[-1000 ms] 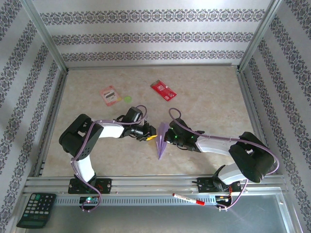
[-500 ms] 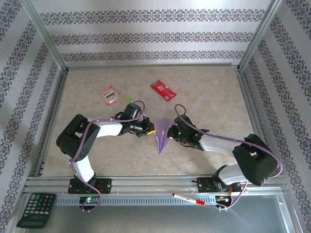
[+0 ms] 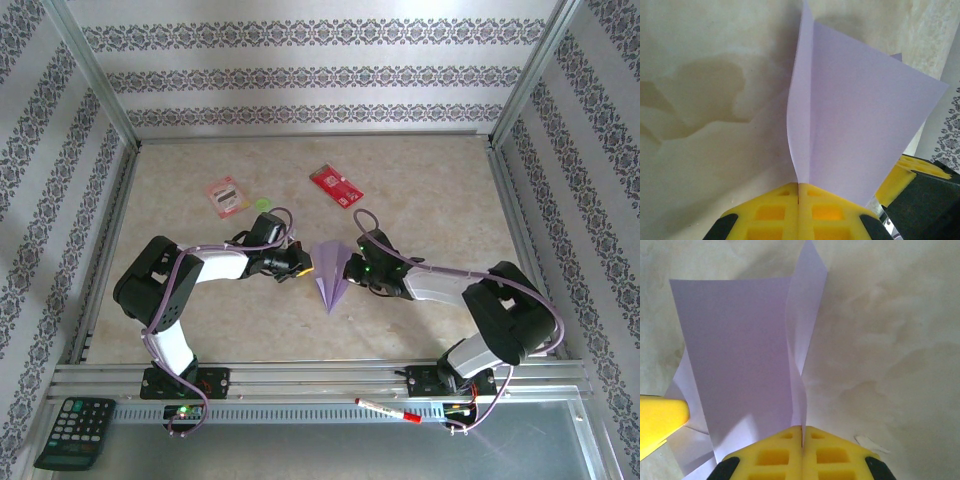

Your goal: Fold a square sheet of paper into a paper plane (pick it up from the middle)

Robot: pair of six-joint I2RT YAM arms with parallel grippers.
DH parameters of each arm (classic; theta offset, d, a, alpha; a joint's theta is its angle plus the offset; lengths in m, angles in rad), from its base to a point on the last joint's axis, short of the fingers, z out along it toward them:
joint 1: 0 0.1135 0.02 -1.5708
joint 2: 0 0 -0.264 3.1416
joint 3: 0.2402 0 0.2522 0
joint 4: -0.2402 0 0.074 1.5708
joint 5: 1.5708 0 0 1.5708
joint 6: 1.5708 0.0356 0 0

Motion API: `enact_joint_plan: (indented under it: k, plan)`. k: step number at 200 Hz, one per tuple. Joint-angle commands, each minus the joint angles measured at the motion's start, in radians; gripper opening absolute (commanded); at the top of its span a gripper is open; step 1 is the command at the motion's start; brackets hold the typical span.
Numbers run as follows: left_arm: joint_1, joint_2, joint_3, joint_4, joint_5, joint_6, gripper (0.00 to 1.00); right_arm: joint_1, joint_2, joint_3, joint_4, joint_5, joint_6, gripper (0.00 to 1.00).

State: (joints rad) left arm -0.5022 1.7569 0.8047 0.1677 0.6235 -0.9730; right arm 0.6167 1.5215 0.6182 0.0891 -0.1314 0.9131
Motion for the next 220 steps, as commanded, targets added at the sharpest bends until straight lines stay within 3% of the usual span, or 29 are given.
enact_joint_plan:
  k: [1,66,156,220]
  plan:
    - [0.009,-0.006,-0.016,0.000,-0.007,0.011,0.00,-0.011,0.038,0.050,0.019,-0.041,-0.043,0.05]
    - [0.009,0.024,0.007,-0.006,0.013,0.011,0.07,-0.018,0.086,0.091,0.028,-0.087,-0.065,0.12]
    - [0.032,-0.043,-0.001,-0.045,0.007,0.035,0.34,-0.060,0.011,0.081,-0.004,-0.106,-0.075,0.31]
    - [0.129,-0.223,0.022,-0.208,-0.068,0.165,0.49,-0.180,-0.171,0.131,-0.235,-0.019,-0.234,0.44]
